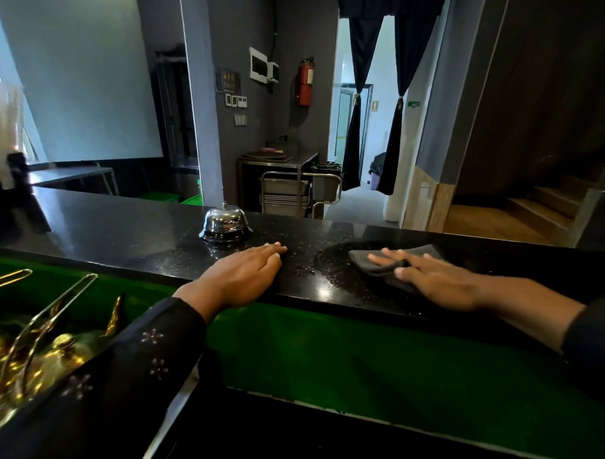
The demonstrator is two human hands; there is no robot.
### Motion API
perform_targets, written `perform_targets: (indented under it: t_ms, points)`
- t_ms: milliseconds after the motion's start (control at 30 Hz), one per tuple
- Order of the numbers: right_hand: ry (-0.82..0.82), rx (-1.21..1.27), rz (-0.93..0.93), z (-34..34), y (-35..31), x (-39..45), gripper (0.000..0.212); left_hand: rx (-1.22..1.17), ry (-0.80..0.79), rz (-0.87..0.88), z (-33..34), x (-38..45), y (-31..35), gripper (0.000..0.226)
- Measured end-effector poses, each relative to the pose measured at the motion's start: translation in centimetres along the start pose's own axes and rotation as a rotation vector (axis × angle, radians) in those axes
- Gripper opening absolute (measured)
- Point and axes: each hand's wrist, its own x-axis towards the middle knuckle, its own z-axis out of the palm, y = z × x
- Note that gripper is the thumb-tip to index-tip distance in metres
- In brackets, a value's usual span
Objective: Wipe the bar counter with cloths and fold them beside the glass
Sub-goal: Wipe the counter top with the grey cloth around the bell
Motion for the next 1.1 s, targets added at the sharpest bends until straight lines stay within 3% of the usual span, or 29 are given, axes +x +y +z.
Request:
perform_targets:
  t_ms: [200, 400, 567, 633, 833, 967, 1100]
  points:
    - [0.072, -0.066, 0.289, 0.0, -2.4, 6.6, 0.056, -0.155, 0.143, -0.032, 0.3, 0.1, -0.5, 0.047]
    - [0.034, -0.078, -0.001, 3.2, -13.2, 8.2, 0.057, -0.255, 0.234, -0.072, -0.1, 0.1, -0.7, 0.047]
    - [0.005, -0.046, -0.109, 3.5, -12.1, 3.9, 0.051, -0.192, 0.203, -0.073, 0.1, -0.2, -1.1, 0.051]
    - [0.011, -0.053, -0.084, 2.6, -10.2, 1.9, 0.044, -0.184, 0.208, -0.077, 0.1, -0.3, -1.0, 0.049]
    - [0.071, -0.056, 0.25, 0.7, -5.0, 1.8, 0.05, -0.173, 0.238, -0.08, 0.1, -0.8, -0.1, 0.048]
    - [0.058, -0.097, 0.269, 1.7, -7.2, 5.5, 0.053, -0.16, 0.253, -0.086, 0.0, -1.0, 0.6, 0.048]
    - [0.047, -0.103, 0.121, 3.1, -12.2, 6.0, 0.054, -0.113, 0.238, -0.099, 0.2, -1.2, 0.5, 0.047]
